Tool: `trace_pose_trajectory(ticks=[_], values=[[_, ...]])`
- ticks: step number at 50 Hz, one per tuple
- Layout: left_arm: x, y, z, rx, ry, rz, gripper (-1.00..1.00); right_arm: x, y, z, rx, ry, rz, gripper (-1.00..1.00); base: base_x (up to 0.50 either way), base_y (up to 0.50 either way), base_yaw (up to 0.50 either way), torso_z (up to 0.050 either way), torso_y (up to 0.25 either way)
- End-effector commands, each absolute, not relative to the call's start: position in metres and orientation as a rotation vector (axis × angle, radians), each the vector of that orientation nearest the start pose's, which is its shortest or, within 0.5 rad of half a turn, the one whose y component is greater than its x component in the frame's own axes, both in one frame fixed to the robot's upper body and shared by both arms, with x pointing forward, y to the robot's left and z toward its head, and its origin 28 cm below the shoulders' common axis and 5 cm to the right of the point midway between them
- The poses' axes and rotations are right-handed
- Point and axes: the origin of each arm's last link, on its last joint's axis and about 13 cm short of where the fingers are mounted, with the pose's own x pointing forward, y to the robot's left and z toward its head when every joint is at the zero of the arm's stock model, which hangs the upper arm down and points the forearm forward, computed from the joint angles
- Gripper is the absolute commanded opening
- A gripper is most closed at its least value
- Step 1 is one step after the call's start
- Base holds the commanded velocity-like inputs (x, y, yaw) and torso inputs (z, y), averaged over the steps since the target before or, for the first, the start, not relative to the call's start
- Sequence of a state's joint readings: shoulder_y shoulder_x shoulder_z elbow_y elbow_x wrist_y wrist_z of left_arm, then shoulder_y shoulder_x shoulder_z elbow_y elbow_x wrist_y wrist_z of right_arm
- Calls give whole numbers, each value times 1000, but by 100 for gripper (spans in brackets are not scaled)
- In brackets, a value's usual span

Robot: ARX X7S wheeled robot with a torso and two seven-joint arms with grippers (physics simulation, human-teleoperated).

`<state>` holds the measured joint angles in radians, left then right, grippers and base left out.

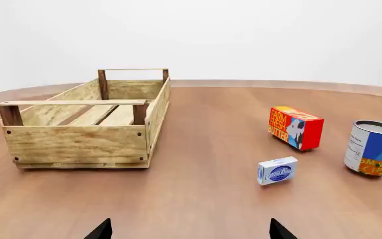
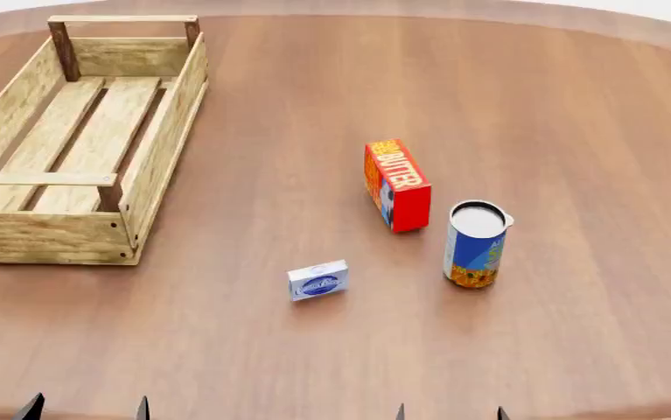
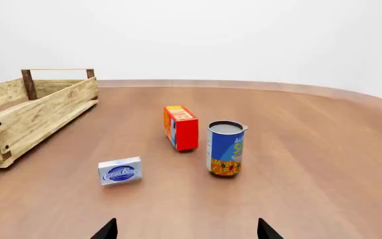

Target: Pick up the cream cheese and put it in the tray.

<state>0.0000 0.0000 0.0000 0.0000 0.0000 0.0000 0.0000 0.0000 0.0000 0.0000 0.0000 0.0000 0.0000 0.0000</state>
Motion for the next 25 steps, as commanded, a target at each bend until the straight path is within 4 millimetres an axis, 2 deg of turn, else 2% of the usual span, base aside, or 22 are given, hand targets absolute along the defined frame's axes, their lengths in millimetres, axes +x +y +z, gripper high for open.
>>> trace_pose_trajectory(ticks=[1, 25], values=[[212, 209, 12, 0, -1, 15, 100, 211, -96, 12, 0, 0, 0, 100, 0, 0, 0, 0, 0], [206, 206, 19, 21, -66, 42, 100, 205, -97, 21, 13, -49, -13, 100, 0, 0, 0, 0, 0]])
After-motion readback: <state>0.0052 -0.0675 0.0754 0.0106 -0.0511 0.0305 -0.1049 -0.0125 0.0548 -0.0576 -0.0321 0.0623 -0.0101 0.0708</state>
